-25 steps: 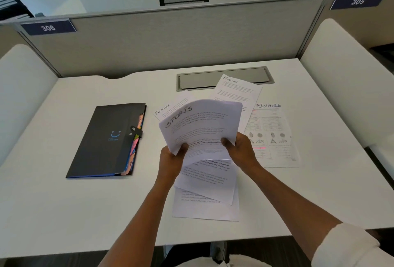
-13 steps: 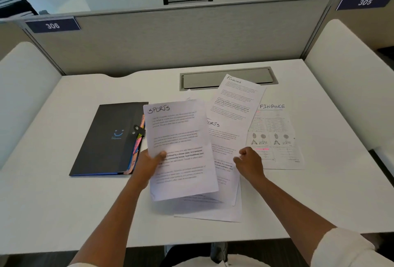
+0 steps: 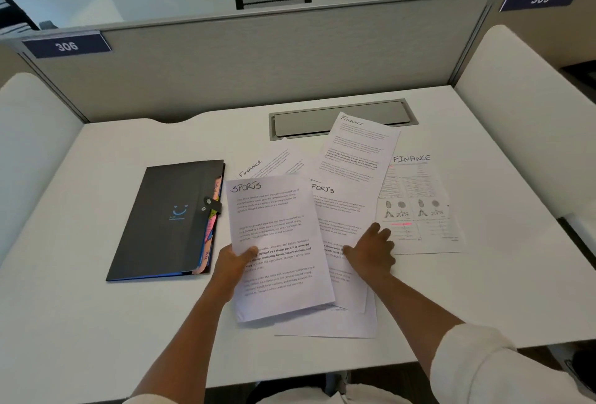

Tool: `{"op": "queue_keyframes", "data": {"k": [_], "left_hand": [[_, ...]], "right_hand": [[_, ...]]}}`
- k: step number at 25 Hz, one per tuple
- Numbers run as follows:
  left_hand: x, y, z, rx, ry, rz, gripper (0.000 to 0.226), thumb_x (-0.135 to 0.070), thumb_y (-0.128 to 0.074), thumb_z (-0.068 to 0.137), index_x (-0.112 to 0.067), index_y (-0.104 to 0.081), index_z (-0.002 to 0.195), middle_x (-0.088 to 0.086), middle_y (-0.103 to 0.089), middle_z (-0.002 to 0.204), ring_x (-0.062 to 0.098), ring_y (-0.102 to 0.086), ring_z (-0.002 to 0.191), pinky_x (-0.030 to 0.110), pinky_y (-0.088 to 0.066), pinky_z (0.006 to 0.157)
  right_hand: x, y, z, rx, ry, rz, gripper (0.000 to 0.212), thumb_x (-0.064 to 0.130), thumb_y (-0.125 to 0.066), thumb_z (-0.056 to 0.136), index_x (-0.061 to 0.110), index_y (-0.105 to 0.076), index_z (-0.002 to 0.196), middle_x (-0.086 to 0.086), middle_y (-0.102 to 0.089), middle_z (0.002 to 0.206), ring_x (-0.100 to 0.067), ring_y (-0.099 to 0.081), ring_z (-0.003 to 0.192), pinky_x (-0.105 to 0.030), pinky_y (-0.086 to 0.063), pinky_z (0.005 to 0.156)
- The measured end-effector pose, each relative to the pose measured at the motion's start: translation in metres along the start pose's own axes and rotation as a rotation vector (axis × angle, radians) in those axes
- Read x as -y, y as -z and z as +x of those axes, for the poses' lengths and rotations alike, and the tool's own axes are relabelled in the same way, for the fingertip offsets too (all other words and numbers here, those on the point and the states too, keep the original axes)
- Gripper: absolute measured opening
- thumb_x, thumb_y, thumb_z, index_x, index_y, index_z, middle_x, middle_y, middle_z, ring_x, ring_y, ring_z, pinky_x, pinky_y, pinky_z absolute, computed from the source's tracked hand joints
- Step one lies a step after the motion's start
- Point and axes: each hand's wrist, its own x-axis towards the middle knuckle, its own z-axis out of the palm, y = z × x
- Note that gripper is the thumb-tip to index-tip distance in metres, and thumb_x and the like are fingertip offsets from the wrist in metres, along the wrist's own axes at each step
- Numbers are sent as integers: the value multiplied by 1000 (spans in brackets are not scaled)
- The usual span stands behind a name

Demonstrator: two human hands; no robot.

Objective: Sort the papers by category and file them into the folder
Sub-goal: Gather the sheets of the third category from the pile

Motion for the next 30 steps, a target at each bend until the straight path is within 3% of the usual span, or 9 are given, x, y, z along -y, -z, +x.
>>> {"op": "queue_keyframes", "data": {"k": [7,12,17,20,26,30], "left_hand": [[4,16,11,-6,38,-7,16,-18,-67,91,-20,-59,105,6,-71,99,26,-70,86,34,-56,63],[7,24,17,-19,42,-7,23,-17,-67,91,-18,-58,111,7,-71,103,29,-70,89,37,-57,66],[10,28,21,-17,47,0,24,-19,-69,89,-22,-59,110,8,-71,107,31,-70,92,46,-59,77],[11,28,22,-14,44,8,24,-18,-69,89,-19,-58,111,9,-71,106,30,-70,90,42,-59,71],[11,24,18,-12,46,20,23,-19,-67,90,-17,-57,111,8,-70,103,28,-70,88,35,-57,65],[12,25,17,-17,51,19,24,-19,-67,91,-18,-58,112,7,-71,104,29,-70,89,37,-58,67]], "right_hand": [[12,-5,5,1,-33,-62,98,38,-81,72,11,-17,142,-18,-45,127,-35,-48,117,-49,-46,89],[5,-9,11,-27,-85,173,89,27,-87,68,5,-27,131,-22,-44,124,-40,-55,110,-47,-52,88],[4,-2,10,-38,-155,50,80,38,-84,70,5,-36,125,-17,-46,123,-35,-52,112,-47,-48,86],[6,0,11,-27,-176,17,72,37,-83,71,7,-42,122,-15,-47,123,-33,-50,114,-48,-46,88],[10,-5,15,-34,-175,107,80,23,-85,69,11,-29,125,-20,-42,122,-37,-56,104,-47,-50,84],[9,-8,17,-31,-178,96,72,23,-80,73,10,-32,125,-19,-54,117,-36,-57,107,-47,-49,87]]}}
